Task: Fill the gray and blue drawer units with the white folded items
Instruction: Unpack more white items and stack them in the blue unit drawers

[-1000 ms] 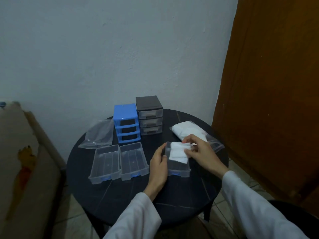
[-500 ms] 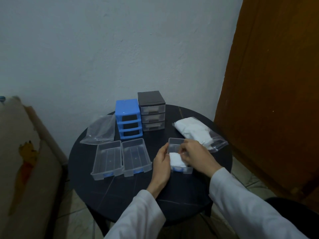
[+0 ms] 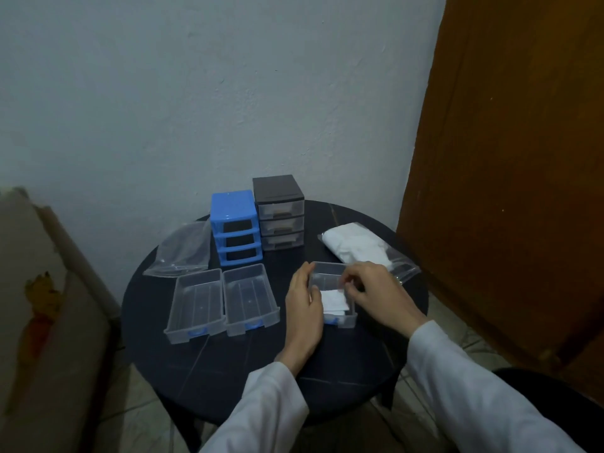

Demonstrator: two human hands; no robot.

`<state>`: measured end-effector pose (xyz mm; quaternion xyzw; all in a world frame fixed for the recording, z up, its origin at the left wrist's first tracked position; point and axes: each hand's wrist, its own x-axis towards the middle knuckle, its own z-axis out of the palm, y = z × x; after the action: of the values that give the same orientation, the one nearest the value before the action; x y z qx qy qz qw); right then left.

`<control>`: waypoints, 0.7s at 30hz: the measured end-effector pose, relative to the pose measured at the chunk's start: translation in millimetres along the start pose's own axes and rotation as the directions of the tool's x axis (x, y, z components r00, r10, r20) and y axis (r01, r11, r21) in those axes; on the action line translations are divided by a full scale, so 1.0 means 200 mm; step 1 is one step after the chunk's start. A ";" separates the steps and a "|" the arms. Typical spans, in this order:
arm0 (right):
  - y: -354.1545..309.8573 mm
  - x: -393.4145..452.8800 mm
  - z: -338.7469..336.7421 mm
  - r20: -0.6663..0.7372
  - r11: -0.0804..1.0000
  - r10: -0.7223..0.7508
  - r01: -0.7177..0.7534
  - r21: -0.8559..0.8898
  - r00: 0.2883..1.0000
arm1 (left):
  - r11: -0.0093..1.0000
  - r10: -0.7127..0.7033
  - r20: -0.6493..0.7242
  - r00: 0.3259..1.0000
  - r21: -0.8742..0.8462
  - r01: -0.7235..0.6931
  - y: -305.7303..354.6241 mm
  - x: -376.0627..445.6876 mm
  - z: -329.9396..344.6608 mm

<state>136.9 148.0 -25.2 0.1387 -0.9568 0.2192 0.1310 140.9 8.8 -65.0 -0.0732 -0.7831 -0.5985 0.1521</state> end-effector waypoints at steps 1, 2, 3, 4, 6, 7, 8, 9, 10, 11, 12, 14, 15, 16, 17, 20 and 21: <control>0.02 -0.02 -0.02 -0.008 1.000 0.017 -0.017 0.018 1.000 | 0.999 0.049 -0.008 0.999 0.019 -0.049 0.02 -0.01 0.01; 0.04 -0.03 -0.05 -0.017 0.999 0.035 -0.035 0.026 0.999 | 0.994 0.098 -0.010 0.995 0.045 -0.097 0.05 -0.01 0.02; 0.07 -0.05 -0.07 -0.022 0.998 0.060 -0.060 0.025 0.998 | 0.986 0.147 -0.012 0.989 0.084 -0.146 0.07 -0.01 0.04; 0.10 -0.07 -0.09 -0.027 0.996 0.089 -0.088 0.022 0.996 | 0.972 0.197 -0.013 0.980 0.132 -0.193 0.10 -0.01 0.06; 0.17 -0.11 -0.13 -0.039 0.990 0.140 -0.139 0.027 0.989 | 0.933 0.296 0.003 0.955 0.216 -0.289 0.15 0.00 0.11; 0.21 -0.12 -0.14 -0.048 0.987 0.158 -0.156 0.039 0.986 | 0.913 0.334 0.030 0.942 0.237 -0.331 0.17 0.00 0.14; 0.24 -0.12 -0.14 -0.059 0.983 0.180 -0.177 0.053 0.982 | 0.897 0.357 0.071 0.931 0.251 -0.363 0.19 0.01 0.17; 0.27 -0.13 -0.14 -0.070 0.977 0.208 -0.203 0.068 0.976 | 0.885 0.364 0.118 0.924 0.267 -0.383 0.21 0.03 0.20; 0.30 -0.13 -0.14 -0.077 0.969 0.239 -0.233 0.081 0.968 | 0.875 0.354 0.171 0.919 0.285 -0.391 0.22 0.05 0.23; 0.32 -0.13 -0.13 -0.075 0.960 0.269 -0.262 0.094 0.960 | 0.867 0.335 0.227 0.914 0.305 -0.394 0.23 0.08 0.26; 0.35 -0.12 -0.11 -0.068 0.953 0.292 -0.284 0.106 0.954 | 0.856 0.310 0.281 0.908 0.332 -0.395 0.24 0.10 0.29; 0.38 -0.12 -0.09 -0.060 0.942 0.317 -0.307 0.136 0.946 | 0.825 0.245 0.368 0.897 0.406 -0.392 0.25 0.16 0.33; 0.39 -0.11 -0.08 -0.060 0.938 0.322 -0.310 0.152 0.945 | 0.813 0.211 0.396 0.894 0.437 -0.385 0.25 0.18 0.35; 0.40 -0.11 -0.06 -0.063 0.937 0.321 -0.308 0.163 0.945 | 0.807 0.181 0.419 0.890 0.455 -0.378 0.25 0.20 0.36; 0.40 -0.10 -0.05 -0.068 0.937 0.319 -0.304 0.170 0.945 | 0.804 0.162 0.436 0.885 0.461 -0.375 0.26 0.21 0.37; 0.41 -0.09 -0.04 -0.091 0.933 0.315 -0.290 0.212 0.945 | 0.815 0.165 0.457 0.874 0.436 -0.382 0.24 0.22 0.39; 0.41 -0.08 -0.03 -0.094 0.929 0.312 -0.283 0.237 0.945 | 0.824 0.182 0.449 0.875 0.416 -0.385 0.24 0.23 0.39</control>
<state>126.5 224.7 -55.5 -0.0092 -0.9260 0.3498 0.1419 100.3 93.0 -25.4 -0.2676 -0.9032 -0.3215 0.0960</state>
